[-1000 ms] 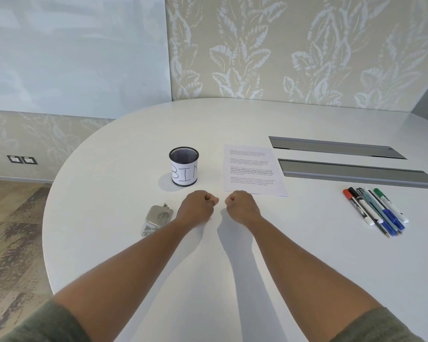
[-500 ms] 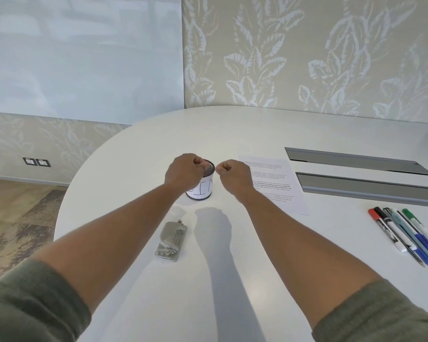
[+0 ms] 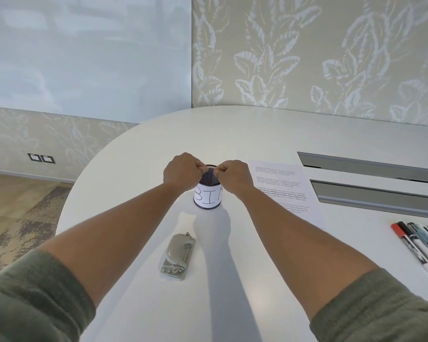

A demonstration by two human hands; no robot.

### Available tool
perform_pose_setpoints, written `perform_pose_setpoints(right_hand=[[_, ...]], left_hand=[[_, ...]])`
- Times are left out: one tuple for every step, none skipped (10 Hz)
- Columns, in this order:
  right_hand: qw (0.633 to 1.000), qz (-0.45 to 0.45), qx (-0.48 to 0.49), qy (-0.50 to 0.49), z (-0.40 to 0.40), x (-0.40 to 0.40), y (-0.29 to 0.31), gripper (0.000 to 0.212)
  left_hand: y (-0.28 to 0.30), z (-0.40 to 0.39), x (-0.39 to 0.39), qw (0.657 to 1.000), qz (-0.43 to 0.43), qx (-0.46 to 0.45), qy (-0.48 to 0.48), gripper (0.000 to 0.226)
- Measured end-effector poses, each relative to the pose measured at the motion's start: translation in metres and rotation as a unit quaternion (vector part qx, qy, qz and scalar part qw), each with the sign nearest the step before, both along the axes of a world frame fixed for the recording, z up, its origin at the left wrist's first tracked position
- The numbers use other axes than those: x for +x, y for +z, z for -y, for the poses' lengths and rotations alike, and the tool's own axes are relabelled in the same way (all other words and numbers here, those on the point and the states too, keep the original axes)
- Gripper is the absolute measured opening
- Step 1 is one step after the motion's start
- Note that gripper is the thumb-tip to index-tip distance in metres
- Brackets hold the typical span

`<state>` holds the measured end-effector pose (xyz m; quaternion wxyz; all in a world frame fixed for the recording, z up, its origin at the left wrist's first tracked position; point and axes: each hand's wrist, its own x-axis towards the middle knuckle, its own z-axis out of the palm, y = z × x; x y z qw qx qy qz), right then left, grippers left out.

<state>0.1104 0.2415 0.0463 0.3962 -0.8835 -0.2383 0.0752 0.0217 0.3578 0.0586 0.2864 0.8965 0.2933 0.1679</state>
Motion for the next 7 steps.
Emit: perform_pose_setpoints(right_hand=[[1.0,0.007,0.005,-0.003,0.001,-0.002,-0.001,0.009],[1.0,0.007,0.008,0.0,0.002,-0.005,-0.002,0.019],[1.0,0.021,0.009,0.005,0.005,-0.007,-0.002,0.02],[0.999,0.035,0.025,-0.003,0.008,-0.01,0.002,0.016],[0.998,0.034,0.052,-0.009,0.012,-0.012,0.005,0.012],[0.997,0.026,0.074,-0.015,0.017,-0.015,0.007,0.01],[0.995,0.034,0.095,-0.024,0.023,-0.018,0.01,0.015]], left_hand=[[-0.002,-0.001,0.0,1.0,0.001,0.002,0.006,0.012],[-0.003,0.001,0.001,1.0,0.003,-0.012,0.015,0.011],[-0.004,0.003,0.001,1.0,-0.006,-0.006,0.005,0.012],[-0.003,0.005,-0.001,1.0,-0.009,0.004,0.002,0.02],[-0.001,0.005,-0.004,1.0,0.003,-0.008,0.007,0.013],[0.001,0.008,-0.009,1.0,0.016,-0.013,0.015,0.011],[0.005,0.013,-0.011,0.999,0.03,-0.009,0.024,0.017]])
